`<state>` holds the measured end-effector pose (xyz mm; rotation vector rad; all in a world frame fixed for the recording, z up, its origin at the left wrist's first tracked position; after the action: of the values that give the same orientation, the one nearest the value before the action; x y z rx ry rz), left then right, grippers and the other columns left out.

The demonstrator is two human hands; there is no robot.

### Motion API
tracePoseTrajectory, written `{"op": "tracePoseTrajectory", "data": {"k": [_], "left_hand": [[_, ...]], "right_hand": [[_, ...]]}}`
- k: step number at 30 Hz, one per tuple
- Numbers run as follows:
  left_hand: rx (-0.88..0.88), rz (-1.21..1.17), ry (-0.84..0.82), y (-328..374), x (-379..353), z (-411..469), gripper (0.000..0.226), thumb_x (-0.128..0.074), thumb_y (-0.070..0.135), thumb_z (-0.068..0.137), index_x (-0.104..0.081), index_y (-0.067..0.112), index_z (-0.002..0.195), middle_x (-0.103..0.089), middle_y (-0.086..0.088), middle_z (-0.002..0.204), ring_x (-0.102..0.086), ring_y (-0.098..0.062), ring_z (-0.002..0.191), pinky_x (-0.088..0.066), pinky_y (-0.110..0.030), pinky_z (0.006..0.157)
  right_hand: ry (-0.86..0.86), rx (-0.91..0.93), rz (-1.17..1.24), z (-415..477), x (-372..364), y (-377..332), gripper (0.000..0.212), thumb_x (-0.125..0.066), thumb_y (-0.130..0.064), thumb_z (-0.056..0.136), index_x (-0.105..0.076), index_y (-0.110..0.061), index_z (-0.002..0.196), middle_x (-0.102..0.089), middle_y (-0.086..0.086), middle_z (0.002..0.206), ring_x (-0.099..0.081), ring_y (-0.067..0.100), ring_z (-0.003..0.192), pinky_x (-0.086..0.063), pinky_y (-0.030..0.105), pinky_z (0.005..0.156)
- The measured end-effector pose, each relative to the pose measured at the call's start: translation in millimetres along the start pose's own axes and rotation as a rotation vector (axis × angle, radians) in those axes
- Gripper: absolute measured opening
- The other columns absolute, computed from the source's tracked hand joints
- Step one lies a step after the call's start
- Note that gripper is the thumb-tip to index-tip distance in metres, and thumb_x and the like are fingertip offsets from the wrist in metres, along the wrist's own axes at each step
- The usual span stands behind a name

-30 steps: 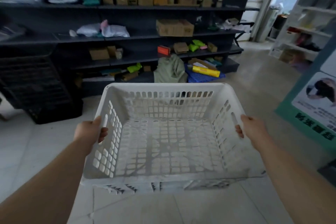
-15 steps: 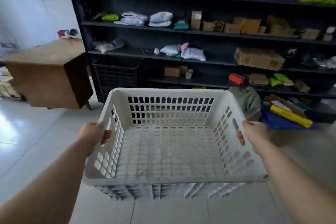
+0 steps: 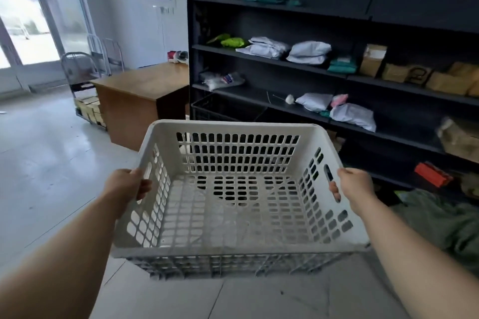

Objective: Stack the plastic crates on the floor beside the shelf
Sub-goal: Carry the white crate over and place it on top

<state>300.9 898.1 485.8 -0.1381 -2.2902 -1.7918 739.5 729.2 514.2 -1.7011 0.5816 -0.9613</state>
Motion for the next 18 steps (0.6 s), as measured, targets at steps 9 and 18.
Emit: {"op": "tracePoseTrajectory", "data": {"k": [9,18], "left_hand": [[-0.034,-0.034,0.061,49.7,-24.4,147.5,0.037,-0.047,0.019,0.096,-0.059,-0.016,0.098,-0.063,-0.019,0.069,-0.055,-0.024,0.053,-0.046,-0.026,0.051],[-0.118,-0.005,-0.022,143.4,-58.4,327.2,0.036,-0.044,0.020,0.097,-0.057,-0.013,0.102,-0.064,-0.017,0.069,-0.058,-0.022,0.051,-0.047,-0.028,0.050]], "right_hand": [[-0.052,0.024,0.014,123.1,-121.4,-60.9,0.025,-0.043,-0.009,0.096,-0.057,0.011,0.103,-0.059,0.022,0.068,-0.050,0.031,0.064,-0.037,0.038,0.057],[0.030,0.029,0.070,227.3,-227.4,-123.5,0.026,-0.041,-0.010,0.095,-0.056,0.011,0.101,-0.059,0.022,0.067,-0.048,0.030,0.063,-0.035,0.035,0.051]]}}
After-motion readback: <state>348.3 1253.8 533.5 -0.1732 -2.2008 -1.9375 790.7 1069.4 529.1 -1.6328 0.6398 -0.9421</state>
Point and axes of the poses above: each hand's wrist, its own z-axis towards the middle knuckle, its own x-axis out of the back of the hand, y = z × x, the point moved 2 cm from there along z, towards the middle knuckle
